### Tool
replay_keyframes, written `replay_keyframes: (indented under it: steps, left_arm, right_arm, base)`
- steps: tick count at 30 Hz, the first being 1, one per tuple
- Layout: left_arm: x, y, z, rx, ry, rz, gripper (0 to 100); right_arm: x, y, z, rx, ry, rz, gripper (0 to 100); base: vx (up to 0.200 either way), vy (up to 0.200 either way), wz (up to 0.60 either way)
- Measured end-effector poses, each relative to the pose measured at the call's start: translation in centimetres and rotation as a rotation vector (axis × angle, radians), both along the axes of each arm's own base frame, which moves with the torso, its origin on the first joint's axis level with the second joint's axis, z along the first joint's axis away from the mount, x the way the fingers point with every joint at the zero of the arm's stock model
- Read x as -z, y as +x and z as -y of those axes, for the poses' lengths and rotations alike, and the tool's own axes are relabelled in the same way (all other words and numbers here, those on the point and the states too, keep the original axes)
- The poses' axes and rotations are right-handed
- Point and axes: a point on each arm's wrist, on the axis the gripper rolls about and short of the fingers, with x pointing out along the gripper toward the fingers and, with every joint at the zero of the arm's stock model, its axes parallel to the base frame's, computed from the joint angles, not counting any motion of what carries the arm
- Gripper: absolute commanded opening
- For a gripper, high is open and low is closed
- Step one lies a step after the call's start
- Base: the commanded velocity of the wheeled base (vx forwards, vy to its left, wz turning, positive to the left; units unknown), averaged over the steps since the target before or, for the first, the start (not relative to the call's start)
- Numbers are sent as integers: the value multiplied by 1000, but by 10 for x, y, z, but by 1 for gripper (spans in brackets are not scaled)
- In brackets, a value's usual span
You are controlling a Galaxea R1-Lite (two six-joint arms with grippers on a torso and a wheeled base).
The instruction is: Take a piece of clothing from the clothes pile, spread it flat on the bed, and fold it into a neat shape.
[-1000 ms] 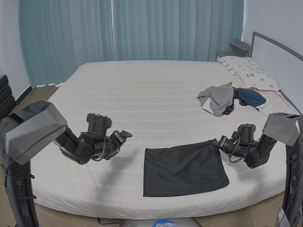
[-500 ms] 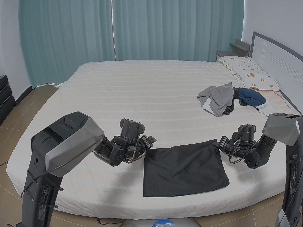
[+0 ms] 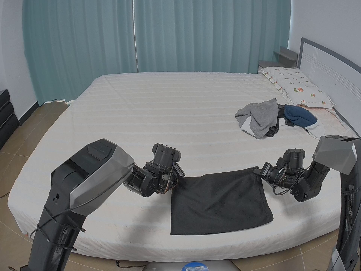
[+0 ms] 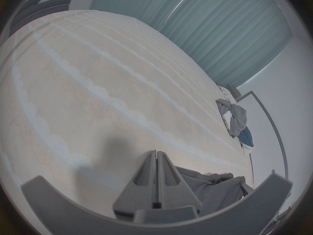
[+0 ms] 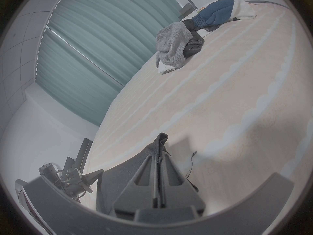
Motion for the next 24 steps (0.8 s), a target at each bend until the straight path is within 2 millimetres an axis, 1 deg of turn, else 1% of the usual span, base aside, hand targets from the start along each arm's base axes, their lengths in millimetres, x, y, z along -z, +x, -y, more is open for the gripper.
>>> replay_keyframes:
  steps: [4,13,24]
  left_arm:
    - [1,0,0,-33,-17,-5,0]
    - [1,4,-9,-96,-16,4,0]
    - [2,4,-16,-115,-11,-6,0]
  right_arm:
    - [0,1,0,1,0,2,0]
    - [3,6,2,23,-12,9,0]
    - [14,12,2,45,-24,3,0]
  base:
    - [0,0,0]
    - [0,0,0]
    - [0,0,0]
